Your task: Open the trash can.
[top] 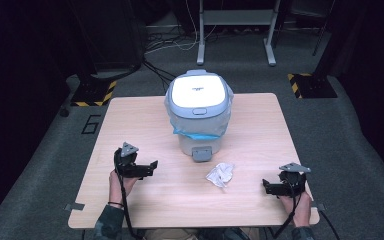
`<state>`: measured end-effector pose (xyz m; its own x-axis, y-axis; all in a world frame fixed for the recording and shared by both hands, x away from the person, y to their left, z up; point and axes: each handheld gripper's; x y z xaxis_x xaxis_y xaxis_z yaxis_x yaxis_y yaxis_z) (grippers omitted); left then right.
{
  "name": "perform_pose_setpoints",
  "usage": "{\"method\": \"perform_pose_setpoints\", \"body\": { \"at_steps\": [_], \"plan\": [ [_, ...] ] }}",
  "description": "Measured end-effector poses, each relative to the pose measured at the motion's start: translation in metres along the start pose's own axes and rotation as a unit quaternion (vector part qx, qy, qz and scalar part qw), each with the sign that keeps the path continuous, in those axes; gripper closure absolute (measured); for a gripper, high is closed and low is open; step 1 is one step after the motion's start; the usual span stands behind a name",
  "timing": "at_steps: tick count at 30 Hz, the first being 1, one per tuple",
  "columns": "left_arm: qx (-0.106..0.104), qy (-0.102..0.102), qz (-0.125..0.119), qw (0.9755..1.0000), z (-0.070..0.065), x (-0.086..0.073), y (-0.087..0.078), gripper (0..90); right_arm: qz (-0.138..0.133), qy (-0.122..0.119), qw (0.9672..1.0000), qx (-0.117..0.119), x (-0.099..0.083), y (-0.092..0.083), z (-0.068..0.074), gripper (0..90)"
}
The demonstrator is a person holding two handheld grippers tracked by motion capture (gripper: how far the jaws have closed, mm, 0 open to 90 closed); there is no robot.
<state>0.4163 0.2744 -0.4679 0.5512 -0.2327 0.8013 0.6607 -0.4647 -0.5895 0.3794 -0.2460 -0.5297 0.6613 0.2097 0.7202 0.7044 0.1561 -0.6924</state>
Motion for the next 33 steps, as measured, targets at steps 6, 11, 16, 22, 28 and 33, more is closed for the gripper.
{"method": "perform_pose_setpoints", "body": {
  "at_steps": [6, 11, 16, 22, 28, 33],
  "plan": [
    [-0.012, 0.013, -0.004, 0.9998, -0.007, 0.011, 0.005, 1.3, 0.0, 0.0, 1.0, 0.0, 0.0, 0.0, 0.0, 0.0],
    [-0.02, 0.029, 0.002, 0.9994, -0.013, 0.018, 0.009, 1.5, 0.0, 0.0, 1.0, 0.0, 0.0, 0.0, 0.0, 0.0],
    [-0.027, 0.031, -0.003, 0.9992, -0.016, 0.022, 0.012, 1.6, 0.001, -0.004, 1.0, 0.003, 0.0, 0.0, 0.0, 0.1],
    [-0.037, 0.035, -0.002, 0.9987, -0.022, 0.028, 0.016, 1.5, 0.001, -0.004, 1.0, 0.003, 0.0, 0.0, 0.0, 0.1],
    [-0.046, 0.042, 0.0, 0.998, -0.03, 0.035, 0.024, 2.0, 0.001, -0.004, 1.0, 0.003, 0.0, 0.0, 0.0, 0.1],
    [-0.067, 0.059, -0.013, 0.996, -0.037, 0.036, 0.026, 35.4, 0.001, -0.003, 1.0, 0.003, 0.0, 0.0, 0.0, 0.1]
  ]
}}
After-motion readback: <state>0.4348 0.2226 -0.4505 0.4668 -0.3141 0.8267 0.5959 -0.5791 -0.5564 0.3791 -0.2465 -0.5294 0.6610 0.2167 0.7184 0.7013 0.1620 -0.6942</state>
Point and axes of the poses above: each handheld gripper's, and its own axes: y roughly forward along the jaws, x roughly out of its top, z roughly to its left, and after that the axes turned 4 degrees about -x, right-handed
